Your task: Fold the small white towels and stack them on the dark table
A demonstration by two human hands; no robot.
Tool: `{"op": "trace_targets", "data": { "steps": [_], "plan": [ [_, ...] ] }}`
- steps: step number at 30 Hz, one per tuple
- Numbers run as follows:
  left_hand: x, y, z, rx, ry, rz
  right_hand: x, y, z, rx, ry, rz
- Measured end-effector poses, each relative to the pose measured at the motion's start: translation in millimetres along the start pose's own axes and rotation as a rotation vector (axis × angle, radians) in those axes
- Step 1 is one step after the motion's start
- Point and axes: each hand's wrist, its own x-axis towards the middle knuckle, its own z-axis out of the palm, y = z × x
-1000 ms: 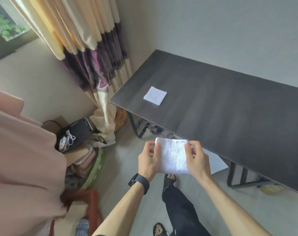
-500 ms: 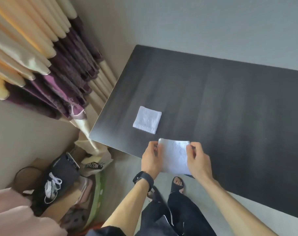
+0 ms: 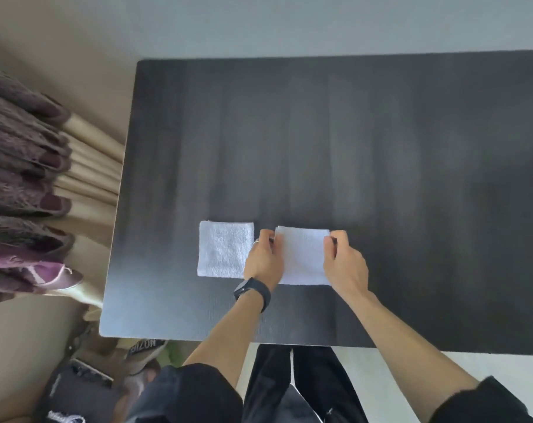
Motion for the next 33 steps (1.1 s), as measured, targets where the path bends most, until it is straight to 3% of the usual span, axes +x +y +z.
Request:
{"op": "trace_targets", "data": {
  "steps": [5, 15, 19, 22, 24, 33],
  "plan": [
    [9.6, 6.6, 2.6, 0.185, 0.025, -0.004, 10.3, -7.0, 8.0, -0.111, 0.04, 0.013],
    [1.9, 15.9, -8.6, 0.333, 0.084, 0.03, 5.1, -14.9, 1.1, -0.169, 0.074, 0.013],
    [-4.6, -0.8, -9.6, 0.488, 0.165, 0.252, -1.8, -1.9, 2.1, -0.098, 0.209, -0.016],
    [-0.6, -14.6, -0.6, 0.606, 0.222, 0.53, -7.2, 2.9, 15.0, -0.118, 0.246, -0.216],
    [2.1, -20.4, 7.4, 0.675, 0.182, 0.596, -6.8, 5.1, 27.2, -0.209, 0.225, -0.332],
    [9.7, -44.7, 23.9, 0.762, 0.131, 0.51, 5.3, 26.2, 48.5, -0.42, 0.108, -0.357]
  ]
}}
